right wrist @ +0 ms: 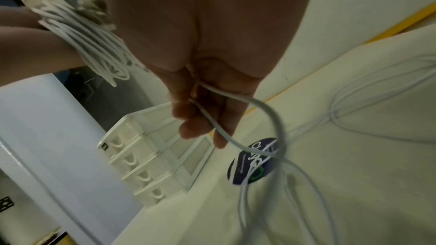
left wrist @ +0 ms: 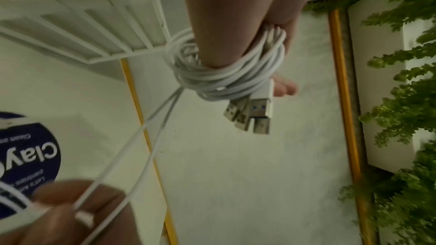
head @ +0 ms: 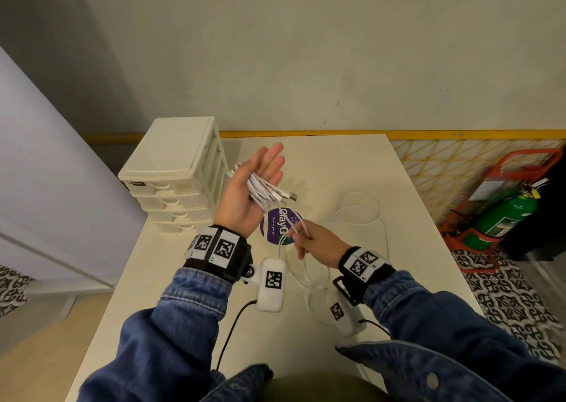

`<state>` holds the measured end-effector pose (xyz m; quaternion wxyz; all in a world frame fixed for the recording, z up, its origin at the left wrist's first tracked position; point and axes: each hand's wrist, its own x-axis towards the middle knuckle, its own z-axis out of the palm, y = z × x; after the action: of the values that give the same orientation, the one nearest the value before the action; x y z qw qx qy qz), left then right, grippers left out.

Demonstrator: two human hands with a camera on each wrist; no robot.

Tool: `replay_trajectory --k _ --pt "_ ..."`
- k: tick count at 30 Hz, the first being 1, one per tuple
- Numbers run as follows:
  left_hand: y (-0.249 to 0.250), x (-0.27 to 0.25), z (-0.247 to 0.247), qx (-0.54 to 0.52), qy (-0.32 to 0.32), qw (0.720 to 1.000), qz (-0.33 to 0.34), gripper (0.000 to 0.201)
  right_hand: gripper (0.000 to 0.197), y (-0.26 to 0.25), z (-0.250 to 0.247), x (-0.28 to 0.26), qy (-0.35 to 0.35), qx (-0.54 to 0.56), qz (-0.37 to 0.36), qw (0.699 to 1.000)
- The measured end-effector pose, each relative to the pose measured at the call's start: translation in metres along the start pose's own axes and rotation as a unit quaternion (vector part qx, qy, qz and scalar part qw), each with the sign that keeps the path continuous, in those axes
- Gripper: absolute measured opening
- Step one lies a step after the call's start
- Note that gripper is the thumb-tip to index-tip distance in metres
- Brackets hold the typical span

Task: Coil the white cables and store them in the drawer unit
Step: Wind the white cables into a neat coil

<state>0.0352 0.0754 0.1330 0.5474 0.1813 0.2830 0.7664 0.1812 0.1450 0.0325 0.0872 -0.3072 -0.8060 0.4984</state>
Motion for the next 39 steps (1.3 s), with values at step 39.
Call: replay_trajectory --k 39 --pt "-0.017 -0.009 -0.01 0.303 -0.163 0.912 -0.223 0.018 0.03 -0.04 -0.055 0.018 0.139 -0.112 -0.205 0.962"
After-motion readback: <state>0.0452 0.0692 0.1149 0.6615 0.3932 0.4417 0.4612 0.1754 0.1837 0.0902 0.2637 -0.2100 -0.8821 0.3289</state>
